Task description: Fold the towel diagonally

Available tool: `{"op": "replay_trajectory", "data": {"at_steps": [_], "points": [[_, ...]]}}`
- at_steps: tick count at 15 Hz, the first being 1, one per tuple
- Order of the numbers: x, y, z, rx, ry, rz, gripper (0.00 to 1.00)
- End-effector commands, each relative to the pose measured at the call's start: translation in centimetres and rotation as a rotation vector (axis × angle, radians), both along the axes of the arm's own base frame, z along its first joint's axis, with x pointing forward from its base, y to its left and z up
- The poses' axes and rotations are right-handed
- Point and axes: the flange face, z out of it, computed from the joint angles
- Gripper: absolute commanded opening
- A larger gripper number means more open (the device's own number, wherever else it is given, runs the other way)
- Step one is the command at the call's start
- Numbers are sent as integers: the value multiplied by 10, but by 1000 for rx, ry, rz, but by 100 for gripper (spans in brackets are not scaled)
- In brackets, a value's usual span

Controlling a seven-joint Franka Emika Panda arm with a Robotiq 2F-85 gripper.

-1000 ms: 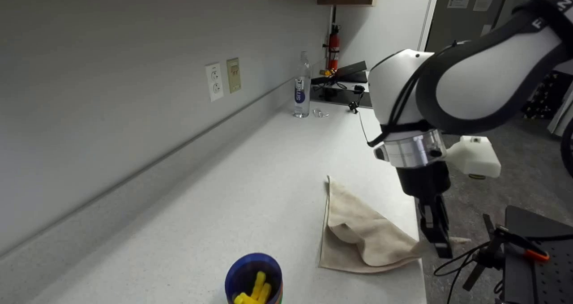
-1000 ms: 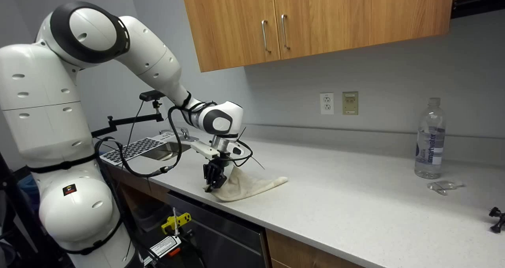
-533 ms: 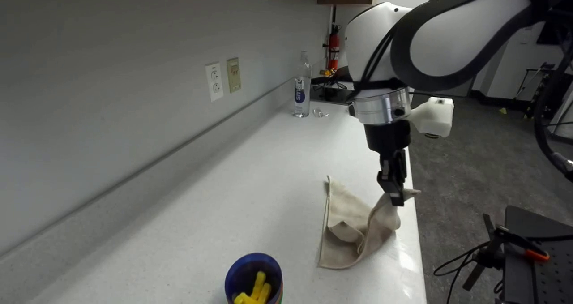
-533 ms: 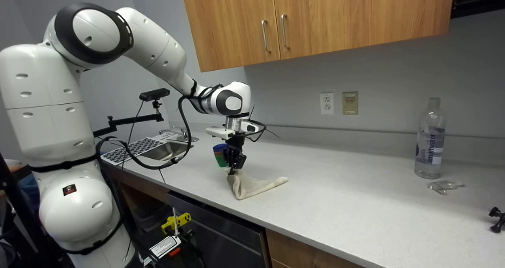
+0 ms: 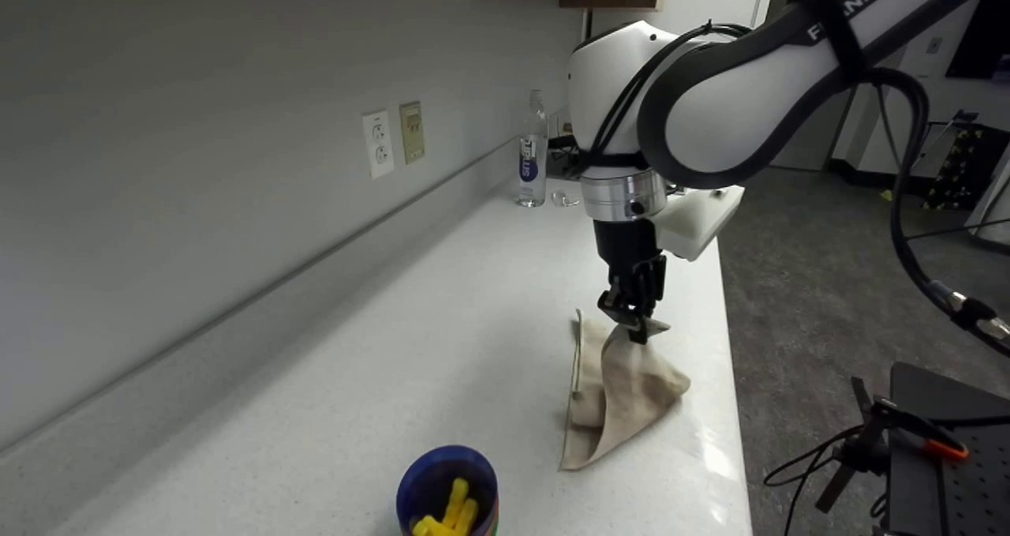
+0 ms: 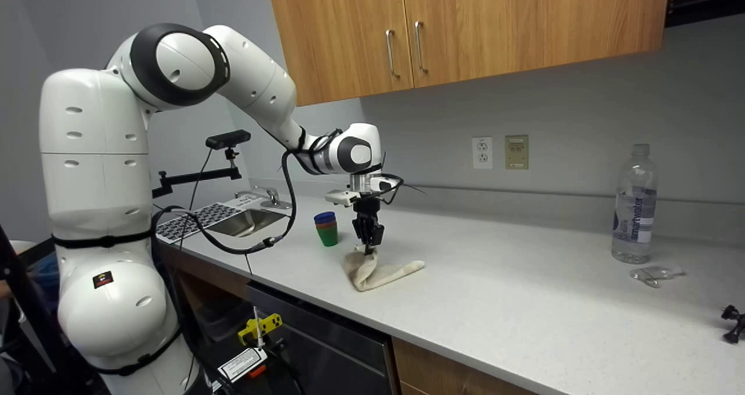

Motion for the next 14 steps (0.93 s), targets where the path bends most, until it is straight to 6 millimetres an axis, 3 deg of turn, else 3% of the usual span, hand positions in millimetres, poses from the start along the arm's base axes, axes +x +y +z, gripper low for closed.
{"op": "replay_trajectory", "data": {"at_steps": [1,13,14], "points": [[15,3,-2,-38,-37,-77,2],[26,2,-4,-123,-143,-211,2],[26,3,-4,-121,-147,-220,17]]}}
